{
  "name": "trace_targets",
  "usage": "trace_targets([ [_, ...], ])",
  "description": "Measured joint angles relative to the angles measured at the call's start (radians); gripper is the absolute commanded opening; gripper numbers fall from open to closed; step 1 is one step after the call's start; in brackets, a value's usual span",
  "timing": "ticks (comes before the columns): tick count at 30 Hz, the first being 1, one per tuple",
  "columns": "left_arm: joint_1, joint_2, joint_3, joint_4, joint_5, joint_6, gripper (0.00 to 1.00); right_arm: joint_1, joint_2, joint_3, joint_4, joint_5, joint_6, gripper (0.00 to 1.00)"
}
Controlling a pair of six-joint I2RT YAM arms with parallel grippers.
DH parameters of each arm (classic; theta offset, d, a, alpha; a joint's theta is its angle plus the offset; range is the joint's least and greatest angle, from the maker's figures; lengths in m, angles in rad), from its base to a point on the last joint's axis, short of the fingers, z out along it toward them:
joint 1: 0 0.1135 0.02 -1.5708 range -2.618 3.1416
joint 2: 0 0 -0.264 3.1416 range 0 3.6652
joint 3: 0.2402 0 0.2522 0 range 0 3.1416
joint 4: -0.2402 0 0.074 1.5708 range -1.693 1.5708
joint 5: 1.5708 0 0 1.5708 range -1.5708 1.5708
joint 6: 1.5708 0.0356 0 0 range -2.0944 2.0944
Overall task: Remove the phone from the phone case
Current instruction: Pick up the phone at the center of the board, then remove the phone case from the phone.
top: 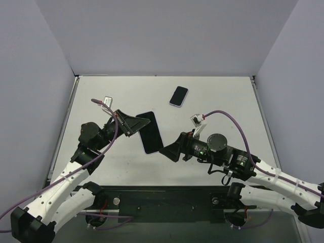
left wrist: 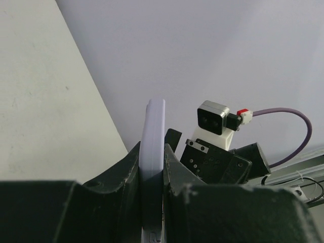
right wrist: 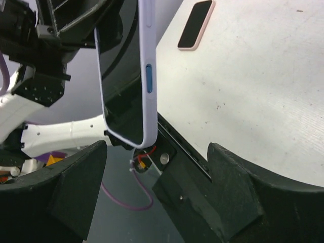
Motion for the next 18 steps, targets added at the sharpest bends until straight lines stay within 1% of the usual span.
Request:
trace_targets([
  [4,0.035,0.011,0.002,-0.027,0.06,0.007,0.0,-0.001,-0.01,0.031,-0.078,-0.053,-0.055,0.66],
  [7,0.045,0.025,0.002,-0.027,0.094,-0.002,0.0,-0.003,-0.007,0.031,-0.082,-0.112,-0.068,0.6],
  [10,0.046,0.034,0.002,-0.024,0.126,-0.018,0.0,-0.008,0.011,0.031,-0.053,-0.184,-0.07,0.53],
  [13,0.046,0.037,0.002,-0.005,0.159,-0.038,0.0,-0.009,0.043,0.031,-0.014,-0.246,-0.069,0.5],
  [16,0.046,0.041,0.002,0.031,0.185,-0.062,0.0,-0.009,0.068,0.031,0.037,-0.306,-0.063,0.44],
  [18,0.047,0.043,0.002,0.056,0.204,-0.077,0.0,-0.009,0.078,0.031,0.068,-0.341,-0.061,0.42],
])
